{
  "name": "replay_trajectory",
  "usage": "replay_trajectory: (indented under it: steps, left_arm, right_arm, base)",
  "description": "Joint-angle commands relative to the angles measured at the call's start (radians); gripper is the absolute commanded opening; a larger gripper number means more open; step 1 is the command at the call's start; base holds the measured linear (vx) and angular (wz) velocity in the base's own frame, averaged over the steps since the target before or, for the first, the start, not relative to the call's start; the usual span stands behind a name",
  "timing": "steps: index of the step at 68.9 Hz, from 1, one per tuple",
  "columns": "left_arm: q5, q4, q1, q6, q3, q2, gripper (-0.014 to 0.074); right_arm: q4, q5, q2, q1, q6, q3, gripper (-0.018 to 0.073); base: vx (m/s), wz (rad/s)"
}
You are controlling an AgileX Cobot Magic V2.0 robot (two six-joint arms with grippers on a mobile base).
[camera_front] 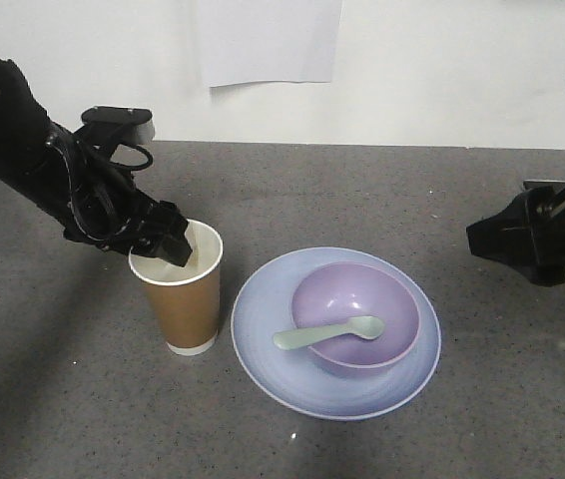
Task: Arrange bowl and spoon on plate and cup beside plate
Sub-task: 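Open the left gripper and lift it away from the cup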
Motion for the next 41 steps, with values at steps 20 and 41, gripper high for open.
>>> replay_trajectory:
  steps: [20,41]
  left_arm:
    - [-0.097,0.191,-0.005,-0.139,-0.024,-0.185,0.0563]
    - [-0.147,0.285,-0.005,-0.217,0.068,-0.391,0.0562]
  right_arm:
    - [-0.001,-0.056,-0.014,-0.001,0.025,-0.031,0.0520]
    - [-0.063,-0.089,-0.054,-0.001,0.079,0.008,0.0520]
  base:
    - [0.00,0.00]
    - [0.00,0.00]
